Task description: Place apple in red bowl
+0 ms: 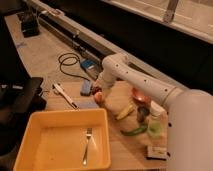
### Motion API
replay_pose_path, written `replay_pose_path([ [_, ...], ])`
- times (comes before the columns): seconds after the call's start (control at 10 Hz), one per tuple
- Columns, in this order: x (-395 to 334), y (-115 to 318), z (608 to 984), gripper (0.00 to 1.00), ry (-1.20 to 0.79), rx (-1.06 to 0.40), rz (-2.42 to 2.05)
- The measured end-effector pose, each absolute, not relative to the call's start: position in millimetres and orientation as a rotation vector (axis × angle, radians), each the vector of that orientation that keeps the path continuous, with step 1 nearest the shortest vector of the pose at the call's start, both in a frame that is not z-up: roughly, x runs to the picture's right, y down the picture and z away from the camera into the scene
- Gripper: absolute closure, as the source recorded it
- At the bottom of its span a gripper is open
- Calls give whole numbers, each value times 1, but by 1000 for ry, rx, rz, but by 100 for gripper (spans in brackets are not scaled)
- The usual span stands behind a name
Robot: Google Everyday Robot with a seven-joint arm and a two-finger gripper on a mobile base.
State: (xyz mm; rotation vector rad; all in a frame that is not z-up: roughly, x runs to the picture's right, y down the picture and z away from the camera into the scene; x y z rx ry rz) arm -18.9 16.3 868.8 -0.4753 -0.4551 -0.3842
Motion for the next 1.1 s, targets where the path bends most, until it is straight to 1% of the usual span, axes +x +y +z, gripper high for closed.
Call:
replay_pose_path([
  [0.2, -26, 26, 885, 35, -468, -500, -378],
  [0.9, -33, 48, 919, 35, -487, -555, -362],
  [1.0, -33, 52, 924, 36, -490, -561, -361],
  [1.1, -34, 55, 929, 41, -494, -566, -360],
])
